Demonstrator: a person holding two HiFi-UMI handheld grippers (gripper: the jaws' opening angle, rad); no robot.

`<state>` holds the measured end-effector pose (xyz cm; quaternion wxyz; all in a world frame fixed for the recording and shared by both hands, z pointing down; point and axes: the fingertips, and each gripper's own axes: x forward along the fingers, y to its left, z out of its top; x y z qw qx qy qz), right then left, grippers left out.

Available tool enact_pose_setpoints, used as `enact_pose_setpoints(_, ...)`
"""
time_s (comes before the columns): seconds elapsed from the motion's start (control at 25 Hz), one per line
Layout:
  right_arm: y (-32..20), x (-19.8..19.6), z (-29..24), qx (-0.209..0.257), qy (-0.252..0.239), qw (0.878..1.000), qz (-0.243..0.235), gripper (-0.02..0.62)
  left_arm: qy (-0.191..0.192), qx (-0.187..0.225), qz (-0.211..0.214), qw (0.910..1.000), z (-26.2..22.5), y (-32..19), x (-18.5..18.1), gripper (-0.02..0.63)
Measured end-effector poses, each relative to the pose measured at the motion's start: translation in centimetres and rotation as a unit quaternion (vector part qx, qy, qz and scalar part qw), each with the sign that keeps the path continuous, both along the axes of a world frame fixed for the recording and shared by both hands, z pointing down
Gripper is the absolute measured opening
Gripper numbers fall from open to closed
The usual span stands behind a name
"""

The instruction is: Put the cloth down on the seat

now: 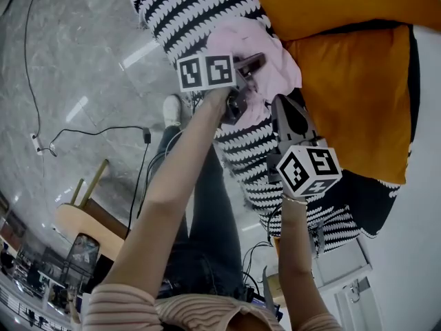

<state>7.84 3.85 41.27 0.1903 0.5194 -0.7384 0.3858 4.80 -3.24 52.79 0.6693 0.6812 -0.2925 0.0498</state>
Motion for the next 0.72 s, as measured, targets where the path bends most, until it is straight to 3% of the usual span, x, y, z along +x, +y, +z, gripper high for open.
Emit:
enact_pose_setpoints(0.48, 0.2, -1.1, -1.2, 0.014, -0.001, 1.0, 0.006, 0.008, -0.022, 0.002, -0.003, 0.9998, -0.9, 1.8, -4.0, 0.227)
enact_pose_setpoints(0.72, 1.3, -0.1, -2.6, 0.028, -0.007, 0.999, 0.016, 0.008, -0.032, 0.017, 0.005, 0.9993, -2.7, 3.1, -4.2, 0.227)
